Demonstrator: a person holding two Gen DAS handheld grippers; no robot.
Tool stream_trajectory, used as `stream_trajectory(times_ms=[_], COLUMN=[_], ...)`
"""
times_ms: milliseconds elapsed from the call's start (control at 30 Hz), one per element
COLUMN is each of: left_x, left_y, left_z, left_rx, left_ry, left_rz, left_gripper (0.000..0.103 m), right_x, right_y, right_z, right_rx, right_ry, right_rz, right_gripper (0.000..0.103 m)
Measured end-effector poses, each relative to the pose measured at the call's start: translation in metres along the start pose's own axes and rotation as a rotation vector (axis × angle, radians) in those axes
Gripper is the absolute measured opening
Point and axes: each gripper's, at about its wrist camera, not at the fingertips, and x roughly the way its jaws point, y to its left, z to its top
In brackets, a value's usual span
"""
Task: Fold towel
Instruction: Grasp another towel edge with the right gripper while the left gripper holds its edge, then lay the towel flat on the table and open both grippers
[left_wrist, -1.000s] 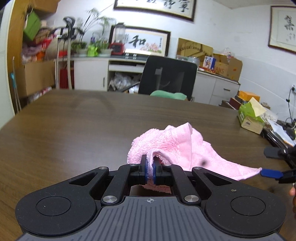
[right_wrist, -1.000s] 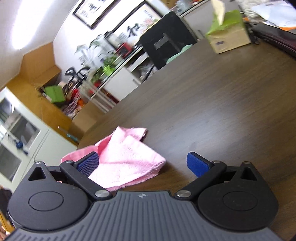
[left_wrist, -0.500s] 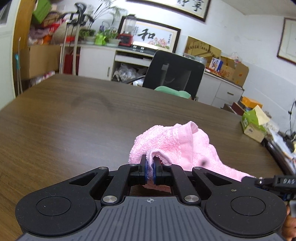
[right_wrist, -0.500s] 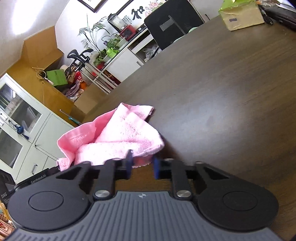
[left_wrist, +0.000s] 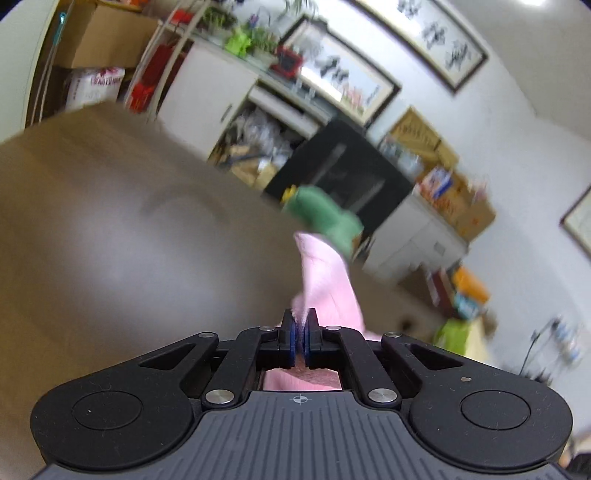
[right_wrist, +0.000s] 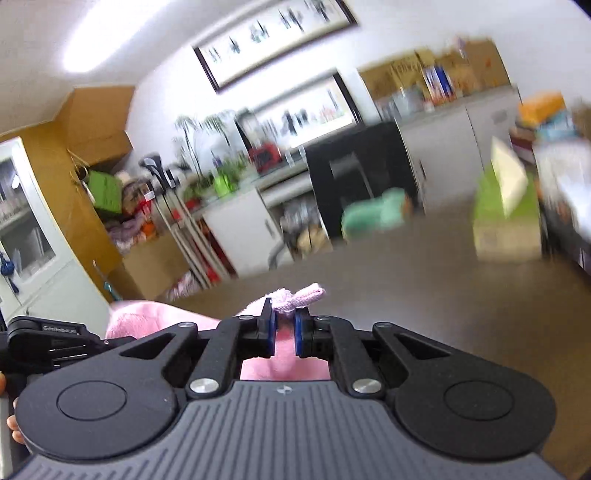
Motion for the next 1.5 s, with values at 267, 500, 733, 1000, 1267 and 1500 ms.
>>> stream_trajectory(times_ms=[267, 500, 733, 1000, 1267, 1500], left_x=[-0.066, -0.120, -0.152, -0.201, -0.150, -0.079], left_y=[-0.006, 0.040, 0.068, 0.073, 0.029, 0.001], left_z=[-0.009, -0.117, -0.184, -0.194, -0.187, -0.216], left_rx=[0.035, 0.079, 0.105, 0.206, 0.432, 0.606], left_ry=[-0.118, -0.002, 0.104, -0.014, 0.059, 0.244], left_rz=[-0.111, 0.005, -0.020, 0.046, 0.005, 0.016], left_gripper=[0.004, 0.005, 0.009, 0.014, 0.026, 0.029], right_x=[-0.053, -0.123, -0.218, -0.282, -0.276, -0.189], right_y=[0.037, 0.046, 0.044, 0.016, -0.004, 0.005], right_z=[0.022, -0.074, -0.169, -0.185, -0.169, -0.181], right_rx=[-0.149, -0.275, -0.309, -0.081, 0.061, 0.004], right_ry=[-0.157, -0.065, -0.047, 0.063, 0.087, 0.369], right_rz=[0.064, 0.045, -0.052, 0.015, 0.087, 0.110], right_gripper=[0.010, 0.011, 0.013, 0.055, 0.087, 0.088])
